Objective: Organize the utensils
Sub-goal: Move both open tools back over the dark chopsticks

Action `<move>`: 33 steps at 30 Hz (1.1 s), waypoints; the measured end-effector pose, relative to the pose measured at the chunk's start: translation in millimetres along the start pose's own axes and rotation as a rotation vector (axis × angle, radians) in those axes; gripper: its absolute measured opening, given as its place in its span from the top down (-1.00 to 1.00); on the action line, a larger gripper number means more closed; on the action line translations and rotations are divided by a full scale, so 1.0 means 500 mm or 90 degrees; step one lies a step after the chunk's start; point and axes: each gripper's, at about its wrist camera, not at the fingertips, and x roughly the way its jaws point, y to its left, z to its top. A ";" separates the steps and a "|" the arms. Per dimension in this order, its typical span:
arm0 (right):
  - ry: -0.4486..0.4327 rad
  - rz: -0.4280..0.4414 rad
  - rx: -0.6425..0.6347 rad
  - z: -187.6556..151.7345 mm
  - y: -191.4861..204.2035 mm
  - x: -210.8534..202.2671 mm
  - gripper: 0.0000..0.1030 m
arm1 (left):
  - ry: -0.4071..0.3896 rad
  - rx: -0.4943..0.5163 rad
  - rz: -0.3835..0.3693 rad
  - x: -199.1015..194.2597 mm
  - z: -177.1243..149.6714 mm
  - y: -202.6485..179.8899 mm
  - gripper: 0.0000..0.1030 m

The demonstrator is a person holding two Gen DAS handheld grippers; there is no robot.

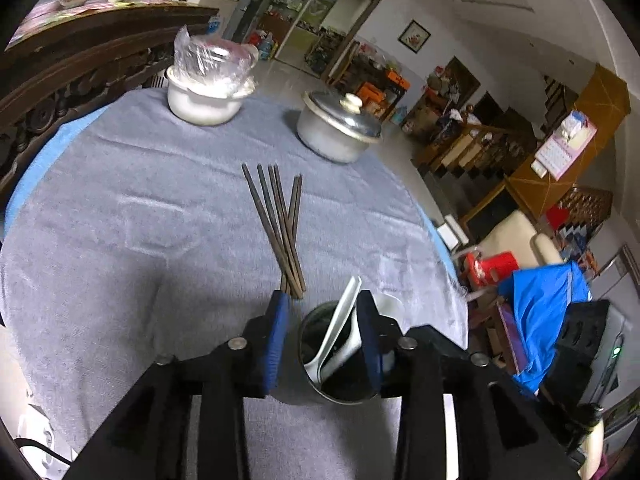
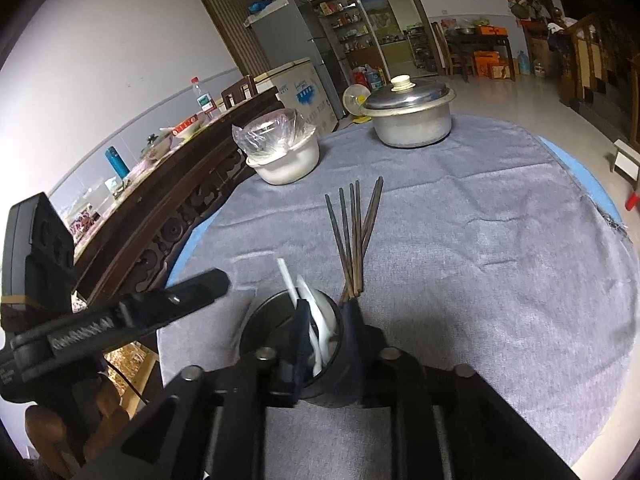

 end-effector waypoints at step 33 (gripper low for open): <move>0.254 -0.007 0.155 0.127 -0.244 0.274 0.00 | 0.171 -0.140 0.157 0.188 0.048 0.216 -0.10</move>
